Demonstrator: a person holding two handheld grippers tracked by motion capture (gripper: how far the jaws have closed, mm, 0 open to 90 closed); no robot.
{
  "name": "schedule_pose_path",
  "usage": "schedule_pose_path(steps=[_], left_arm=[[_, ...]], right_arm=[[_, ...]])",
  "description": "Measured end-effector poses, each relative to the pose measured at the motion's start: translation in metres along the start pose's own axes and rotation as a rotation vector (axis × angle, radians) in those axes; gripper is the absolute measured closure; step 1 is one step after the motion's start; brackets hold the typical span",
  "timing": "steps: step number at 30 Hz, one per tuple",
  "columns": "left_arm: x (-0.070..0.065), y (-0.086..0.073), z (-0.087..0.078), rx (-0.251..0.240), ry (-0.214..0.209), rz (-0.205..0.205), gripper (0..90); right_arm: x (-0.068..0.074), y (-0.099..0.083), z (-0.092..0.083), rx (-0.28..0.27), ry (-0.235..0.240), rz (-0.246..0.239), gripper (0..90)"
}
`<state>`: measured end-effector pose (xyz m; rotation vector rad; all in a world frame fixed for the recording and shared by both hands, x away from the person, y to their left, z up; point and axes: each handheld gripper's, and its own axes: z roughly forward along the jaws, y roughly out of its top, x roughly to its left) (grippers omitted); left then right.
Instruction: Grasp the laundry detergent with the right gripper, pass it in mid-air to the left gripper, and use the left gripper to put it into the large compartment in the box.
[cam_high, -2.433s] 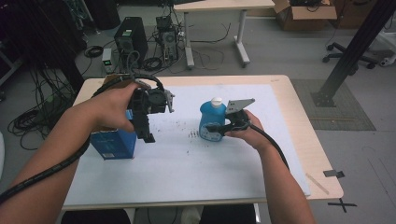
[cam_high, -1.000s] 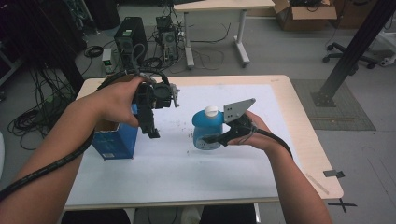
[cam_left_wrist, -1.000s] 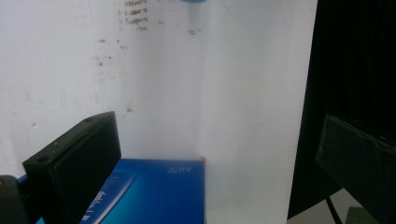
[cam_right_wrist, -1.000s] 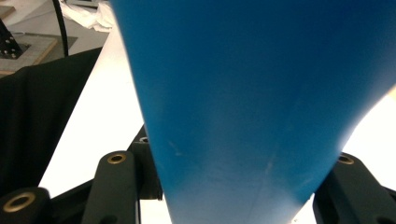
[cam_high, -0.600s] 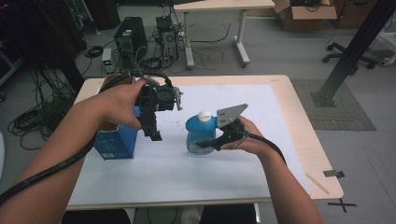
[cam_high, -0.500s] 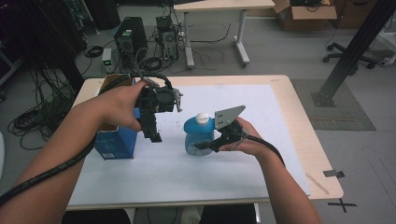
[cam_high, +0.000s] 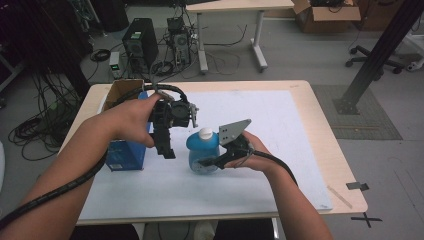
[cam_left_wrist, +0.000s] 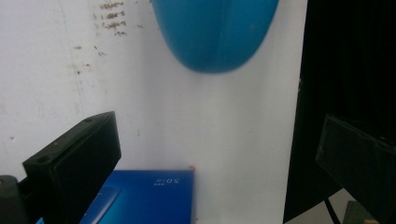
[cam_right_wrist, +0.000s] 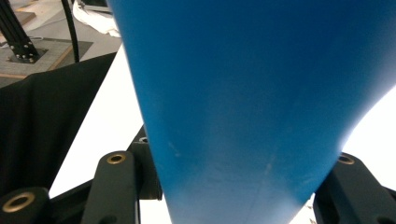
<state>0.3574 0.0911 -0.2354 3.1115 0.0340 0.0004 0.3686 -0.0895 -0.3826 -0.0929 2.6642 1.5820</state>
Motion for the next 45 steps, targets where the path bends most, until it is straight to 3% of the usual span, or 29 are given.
schedule_pose_path(steps=[22, 45], left_arm=[[-0.004, 0.013, 0.004, 0.002, 0.009, 0.019, 0.1], [-0.006, 0.016, 0.010, 0.001, 0.032, 0.028, 0.5]], right_arm=[[0.003, 0.011, 0.028, -0.013, 0.043, 0.010, 45.8], [0.002, 0.026, 0.037, -0.009, 0.038, 0.005, 45.7]])
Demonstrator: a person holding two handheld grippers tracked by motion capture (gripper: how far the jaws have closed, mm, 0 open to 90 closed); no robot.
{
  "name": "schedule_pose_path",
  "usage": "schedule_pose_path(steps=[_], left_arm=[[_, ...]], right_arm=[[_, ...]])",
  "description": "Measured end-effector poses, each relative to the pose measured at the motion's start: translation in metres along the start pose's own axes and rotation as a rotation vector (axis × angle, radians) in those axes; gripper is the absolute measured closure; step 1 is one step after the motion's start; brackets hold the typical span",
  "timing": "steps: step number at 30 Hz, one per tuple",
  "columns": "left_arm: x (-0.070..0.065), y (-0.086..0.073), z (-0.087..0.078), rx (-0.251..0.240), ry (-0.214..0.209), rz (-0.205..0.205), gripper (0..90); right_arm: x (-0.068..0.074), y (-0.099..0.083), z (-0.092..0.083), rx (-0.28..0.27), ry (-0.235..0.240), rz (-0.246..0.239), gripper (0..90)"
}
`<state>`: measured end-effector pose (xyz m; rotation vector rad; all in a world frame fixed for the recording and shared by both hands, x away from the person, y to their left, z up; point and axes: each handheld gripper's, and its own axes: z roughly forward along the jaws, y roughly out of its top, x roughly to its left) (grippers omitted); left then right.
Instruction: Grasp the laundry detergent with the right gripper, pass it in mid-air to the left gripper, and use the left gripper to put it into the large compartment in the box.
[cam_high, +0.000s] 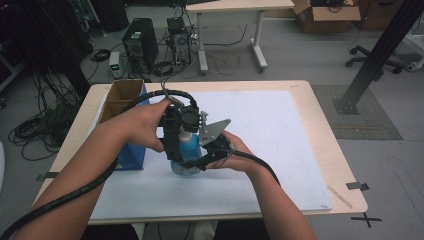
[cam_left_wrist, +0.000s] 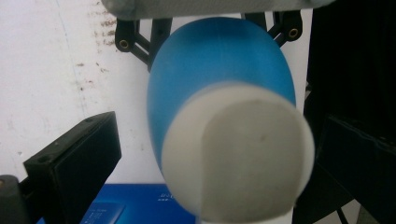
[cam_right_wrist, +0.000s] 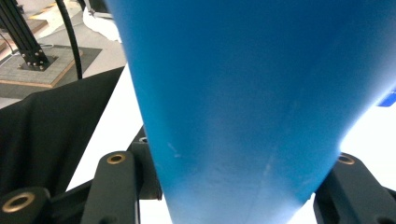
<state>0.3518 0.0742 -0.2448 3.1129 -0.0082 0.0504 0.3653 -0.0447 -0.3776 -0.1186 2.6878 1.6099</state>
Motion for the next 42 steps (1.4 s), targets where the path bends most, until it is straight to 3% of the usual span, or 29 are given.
schedule_pose_path(steps=[23, 42], left_arm=[[0.0005, 0.0032, 0.0028, 0.023, 0.048, -0.009, 10.4], [-0.0018, 0.0065, 0.0032, 0.038, 0.037, -0.023, 24.5]], right_arm=[[-0.0017, 0.0024, 0.0001, -0.006, -0.005, 0.017, 45.7], [-0.0011, 0.0016, 0.0012, 0.003, -0.016, 0.014, 45.7]])
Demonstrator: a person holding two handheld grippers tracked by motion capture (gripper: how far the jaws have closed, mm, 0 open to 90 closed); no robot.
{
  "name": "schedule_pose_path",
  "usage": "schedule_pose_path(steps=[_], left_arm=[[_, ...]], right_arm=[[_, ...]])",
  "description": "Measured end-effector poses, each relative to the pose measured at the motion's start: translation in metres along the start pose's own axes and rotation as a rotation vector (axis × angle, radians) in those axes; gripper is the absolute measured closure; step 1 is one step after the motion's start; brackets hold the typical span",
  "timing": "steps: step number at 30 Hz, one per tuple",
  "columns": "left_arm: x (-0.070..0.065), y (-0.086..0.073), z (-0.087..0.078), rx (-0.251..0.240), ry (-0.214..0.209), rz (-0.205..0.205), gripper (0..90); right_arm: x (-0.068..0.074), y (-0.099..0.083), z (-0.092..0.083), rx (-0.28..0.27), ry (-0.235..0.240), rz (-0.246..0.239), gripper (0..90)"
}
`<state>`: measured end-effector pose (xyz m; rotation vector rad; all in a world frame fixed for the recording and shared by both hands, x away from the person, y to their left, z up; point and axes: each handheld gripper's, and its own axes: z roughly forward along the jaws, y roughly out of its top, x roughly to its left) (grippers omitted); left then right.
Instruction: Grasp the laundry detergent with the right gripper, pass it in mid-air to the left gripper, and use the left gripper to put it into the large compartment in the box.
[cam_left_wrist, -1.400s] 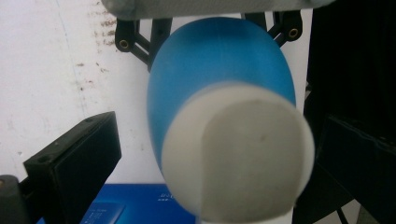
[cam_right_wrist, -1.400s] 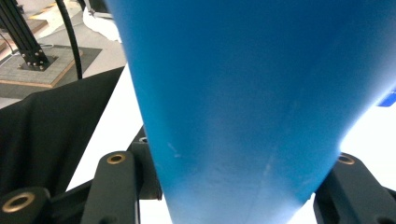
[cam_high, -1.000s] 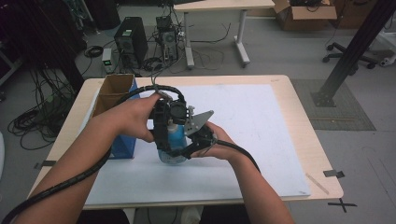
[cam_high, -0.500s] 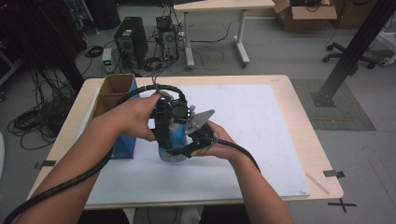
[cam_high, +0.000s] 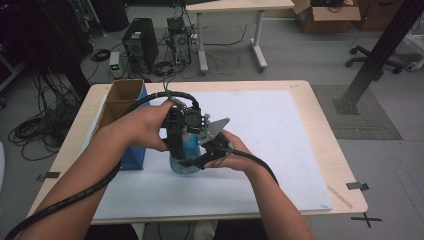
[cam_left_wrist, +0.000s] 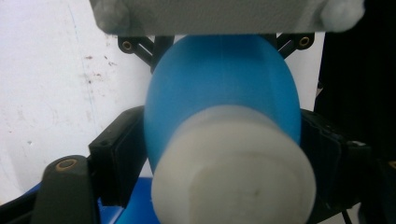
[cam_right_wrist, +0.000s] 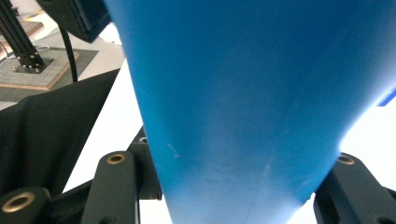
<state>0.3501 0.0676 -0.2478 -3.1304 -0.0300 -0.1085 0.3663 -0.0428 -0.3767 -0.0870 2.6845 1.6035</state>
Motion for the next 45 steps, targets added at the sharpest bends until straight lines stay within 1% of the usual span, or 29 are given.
schedule_pose_path(steps=[1, 4, 8, 11, 13, 15, 17, 20, 22, 26, 28, 31, 34, 35, 37, 40, 43, 44, 45], left_arm=[[-0.0004, 0.0004, 0.0002, 0.002, 0.001, 0.001, 24.8], [-0.0012, 0.0014, 0.0013, 0.007, -0.002, 0.000, 26.7], [-0.0022, 0.0016, 0.0022, 0.008, -0.009, -0.007, 29.6], [-0.0028, 0.0019, 0.0022, 0.012, -0.010, -0.010, 31.5], [-0.0031, 0.0019, 0.0023, 0.015, -0.006, -0.010, 31.8], [-0.0035, 0.0016, 0.0025, 0.015, 0.002, -0.009, 34.9], [-0.0035, 0.0017, 0.0022, 0.018, 0.007, -0.009, 36.7], [-0.0036, 0.0018, 0.0020, 0.020, 0.007, -0.010, 36.9], [-0.0037, 0.0025, 0.0016, 0.030, 0.007, -0.011, 37.1], [-0.0059, 0.0051, 0.0009, 0.055, 0.027, -0.011, 37.4], [-0.0065, 0.0062, 0.0004, 0.060, 0.034, -0.013, 37.5], [-0.0063, 0.0068, -0.0007, 0.067, 0.034, -0.015, 37.9], [-0.0058, 0.0075, -0.0009, 0.086, 0.021, -0.021, 38.0], [-0.0062, 0.0076, -0.0004, 0.084, 0.024, -0.024, 38.0], [-0.0062, 0.0082, -0.0014, 0.091, 0.024, -0.028, 38.1], [-0.0056, 0.0085, -0.0034, 0.085, 0.024, -0.028, 38.1], [-0.0042, 0.0089, -0.0052, 0.079, 0.025, -0.029, 38.1], [-0.0037, 0.0093, -0.0061, 0.084, 0.024, -0.030, 38.1], [-0.0031, 0.0096, -0.0068, 0.081, 0.023, -0.035, 38.1]], right_arm=[[0.0003, 0.0001, 0.0002, 0.001, 0.001, 0.003, 45.7], [0.0000, 0.0010, 0.0007, -0.005, 0.000, -0.008, 45.7], [0.0015, 0.0009, 0.0006, -0.011, 0.004, 0.003, 45.7], [0.0013, 0.0008, 0.0014, -0.010, 0.004, -0.004, 45.7], [0.0018, 0.0007, 0.0018, -0.009, 0.006, -0.005, 45.7], [0.0017, 0.0006, 0.0022, -0.007, 0.006, -0.010, 45.7], [0.0025, 0.0010, 0.0024, -0.008, 0.009, -0.005, 45.7], [0.0027, 0.0011, 0.0025, -0.008, 0.008, -0.007, 45.7], [0.0029, 0.0015, 0.0025, -0.008, 0.010, -0.006, 45.7], [0.0037, 0.0023, 0.0024, -0.008, 0.011, -0.003, 45.7], [0.0031, 0.0025, 0.0016, -0.005, 0.003, -0.012, 45.7], [0.0032, 0.0027, 0.0000, -0.007, 0.004, -0.012, 45.6], [0.0040, 0.0027, -0.0003, -0.007, 0.011, -0.008, 45.4], [0.0041, 0.0025, -0.0003, -0.007, 0.012, -0.008, 45.2], [0.0045, 0.0016, -0.0004, -0.014, 0.008, -0.004, 44.8], [0.0055, 0.0003, -0.0019, -0.037, 0.001, 0.007, 44.2], [0.0054, 0.0000, -0.0028, -0.046, -0.002, 0.009, 43.9], [0.0054, -0.0001, -0.0035, -0.051, -0.009, 0.012, 43.6], [0.0041, -0.0006, -0.0047, -0.062, -0.014, 0.006, 42.8]])
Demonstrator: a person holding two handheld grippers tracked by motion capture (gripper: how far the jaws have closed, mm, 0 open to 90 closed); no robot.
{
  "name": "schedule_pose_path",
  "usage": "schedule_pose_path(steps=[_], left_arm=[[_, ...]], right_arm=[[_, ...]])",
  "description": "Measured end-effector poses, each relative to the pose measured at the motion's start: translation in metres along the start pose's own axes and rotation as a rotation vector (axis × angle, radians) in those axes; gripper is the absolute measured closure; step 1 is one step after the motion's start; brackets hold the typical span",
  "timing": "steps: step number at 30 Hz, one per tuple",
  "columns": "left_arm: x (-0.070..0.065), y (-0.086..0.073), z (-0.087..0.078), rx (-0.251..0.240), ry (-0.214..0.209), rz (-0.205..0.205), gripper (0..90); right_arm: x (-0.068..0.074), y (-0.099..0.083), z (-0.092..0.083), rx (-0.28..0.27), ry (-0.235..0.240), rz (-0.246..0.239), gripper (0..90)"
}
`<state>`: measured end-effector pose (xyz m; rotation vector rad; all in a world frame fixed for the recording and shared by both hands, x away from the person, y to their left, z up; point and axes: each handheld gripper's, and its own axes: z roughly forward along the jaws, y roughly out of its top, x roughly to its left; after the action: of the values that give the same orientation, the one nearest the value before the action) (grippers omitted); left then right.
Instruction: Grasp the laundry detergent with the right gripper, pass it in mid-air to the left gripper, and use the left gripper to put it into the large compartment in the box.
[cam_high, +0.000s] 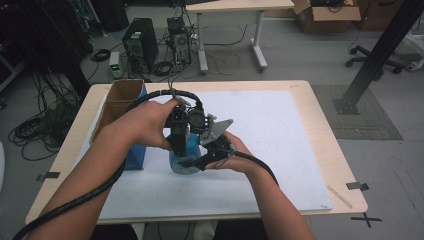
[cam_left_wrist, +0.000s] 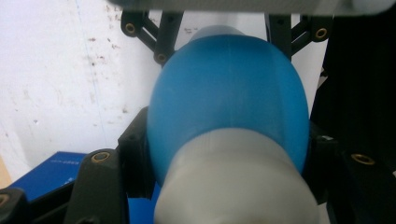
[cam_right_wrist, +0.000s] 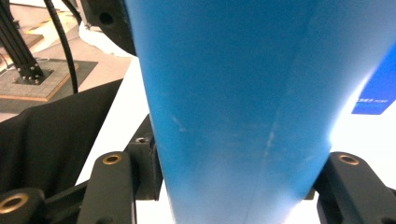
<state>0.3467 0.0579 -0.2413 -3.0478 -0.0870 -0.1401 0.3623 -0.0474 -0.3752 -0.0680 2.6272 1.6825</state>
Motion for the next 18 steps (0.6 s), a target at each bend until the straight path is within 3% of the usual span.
schedule_pose_path(steps=[7, 14, 18], left_arm=[[0.0023, 0.0011, -0.0015, 0.002, 0.001, -0.021, 38.1], [0.0034, 0.0010, -0.0028, -0.002, 0.006, -0.022, 38.1], [0.0042, 0.0016, -0.0054, 0.003, 0.004, -0.025, 38.1]], right_arm=[[-0.0020, -0.0011, -0.0048, -0.046, -0.026, 0.054, 25.7], [-0.0031, -0.0024, -0.0068, -0.056, -0.033, 0.060, 24.5], [-0.0030, -0.0032, -0.0048, -0.059, -0.033, 0.061, 19.2]])
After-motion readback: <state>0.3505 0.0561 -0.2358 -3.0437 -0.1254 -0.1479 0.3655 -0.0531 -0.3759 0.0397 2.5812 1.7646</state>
